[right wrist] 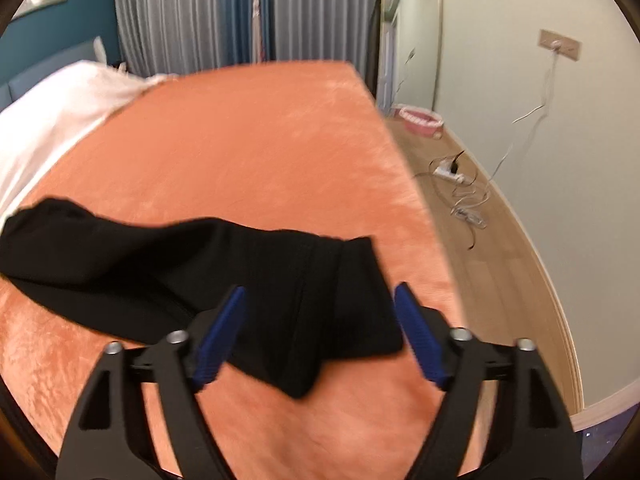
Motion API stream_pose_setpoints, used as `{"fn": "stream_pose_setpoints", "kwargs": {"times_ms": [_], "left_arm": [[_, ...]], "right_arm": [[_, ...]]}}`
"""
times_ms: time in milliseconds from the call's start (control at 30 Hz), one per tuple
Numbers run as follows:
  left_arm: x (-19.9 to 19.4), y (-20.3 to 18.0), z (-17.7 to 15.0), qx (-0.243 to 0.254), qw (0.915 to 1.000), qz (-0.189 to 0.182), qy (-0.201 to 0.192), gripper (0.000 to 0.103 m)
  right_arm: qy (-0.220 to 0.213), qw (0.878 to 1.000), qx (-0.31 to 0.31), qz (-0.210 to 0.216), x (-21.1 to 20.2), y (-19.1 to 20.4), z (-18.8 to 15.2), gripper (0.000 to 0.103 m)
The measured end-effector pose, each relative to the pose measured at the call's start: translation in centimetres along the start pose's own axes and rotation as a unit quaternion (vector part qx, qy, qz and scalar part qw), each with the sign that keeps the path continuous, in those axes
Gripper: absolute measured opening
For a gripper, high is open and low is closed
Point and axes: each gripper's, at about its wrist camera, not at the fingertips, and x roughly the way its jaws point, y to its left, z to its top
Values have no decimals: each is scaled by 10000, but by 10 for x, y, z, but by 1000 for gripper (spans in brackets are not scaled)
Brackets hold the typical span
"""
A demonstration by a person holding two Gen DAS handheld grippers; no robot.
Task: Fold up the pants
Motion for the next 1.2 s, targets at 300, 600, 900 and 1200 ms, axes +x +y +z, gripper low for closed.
{"fn": "stream_pose_setpoints", "kwargs": {"times_ms": [300,600,900,1200], "left_arm": [[-75,-122,-35,792,9801,-1809,-209,65],[-34,-260,-109,1277,9569,-2433,938,65],[-8,-284,-142,1696,9643,-1851,841,65],[-6,-289,-131,1270,9678,-1948,966,65]], "right_arm": [[812,9931,485,697,78,-15,24,83],[-918,9811,-1659,393,18,52,72,4],[406,9798,-1633,-1080,30,-32,-59,52],[645,9961,201,561,65,-23,1,68]]}}
